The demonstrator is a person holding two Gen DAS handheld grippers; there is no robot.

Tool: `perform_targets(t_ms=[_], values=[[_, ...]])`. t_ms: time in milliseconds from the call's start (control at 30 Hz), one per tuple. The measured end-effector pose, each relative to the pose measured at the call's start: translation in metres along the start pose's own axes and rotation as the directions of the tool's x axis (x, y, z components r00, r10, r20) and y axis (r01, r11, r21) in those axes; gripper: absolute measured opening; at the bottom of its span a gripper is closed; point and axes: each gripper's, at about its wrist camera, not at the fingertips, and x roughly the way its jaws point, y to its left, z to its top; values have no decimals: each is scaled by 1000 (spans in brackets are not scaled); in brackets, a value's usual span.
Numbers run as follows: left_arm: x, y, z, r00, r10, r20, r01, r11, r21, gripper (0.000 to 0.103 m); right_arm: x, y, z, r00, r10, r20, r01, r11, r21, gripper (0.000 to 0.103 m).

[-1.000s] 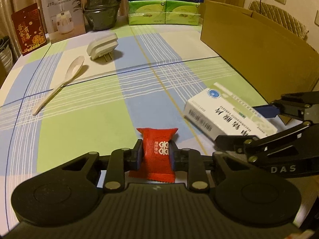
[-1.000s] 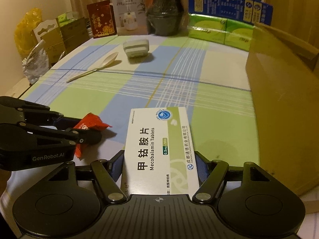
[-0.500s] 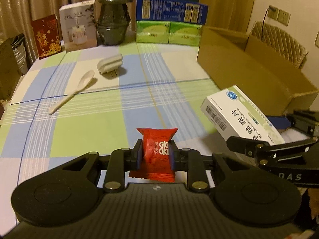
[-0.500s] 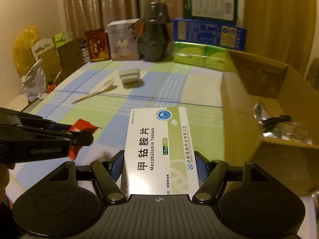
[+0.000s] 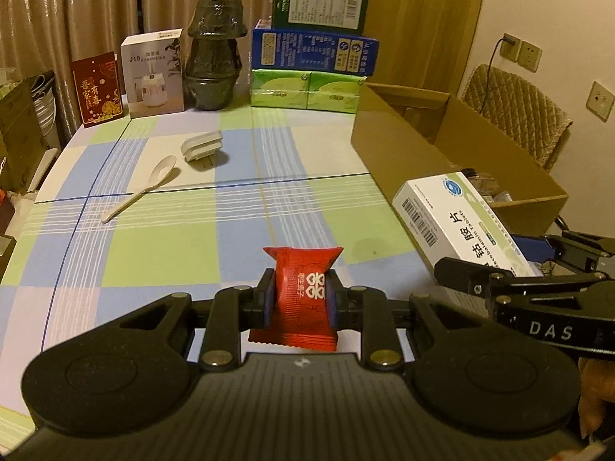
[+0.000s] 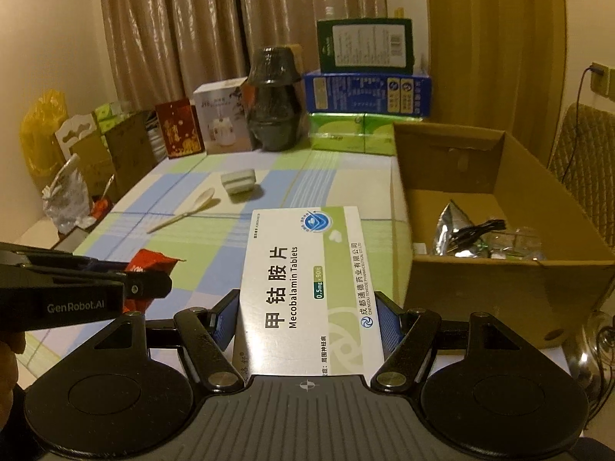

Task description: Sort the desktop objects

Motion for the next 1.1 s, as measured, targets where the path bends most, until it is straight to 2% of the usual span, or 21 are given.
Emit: perform_targets(t_ms=[300, 533, 800, 1100], values=[[-9, -22, 2, 999, -40, 9, 40, 999, 18, 21, -28, -13, 4, 998, -42, 41, 41, 999, 23, 68], [-11, -47, 11, 996, -86, 24, 85, 995, 42, 21, -45, -39, 11, 993, -98, 66, 93, 992, 81, 68], [-6, -80, 30, 989, -144, 41, 140, 987, 78, 21, -60, -72, 22, 981, -172, 89, 159, 978, 135, 68], [2, -112, 45, 978, -202, 44, 195, 974, 117, 21, -70, -99, 25, 974, -208, 93, 189, 966, 177, 68]])
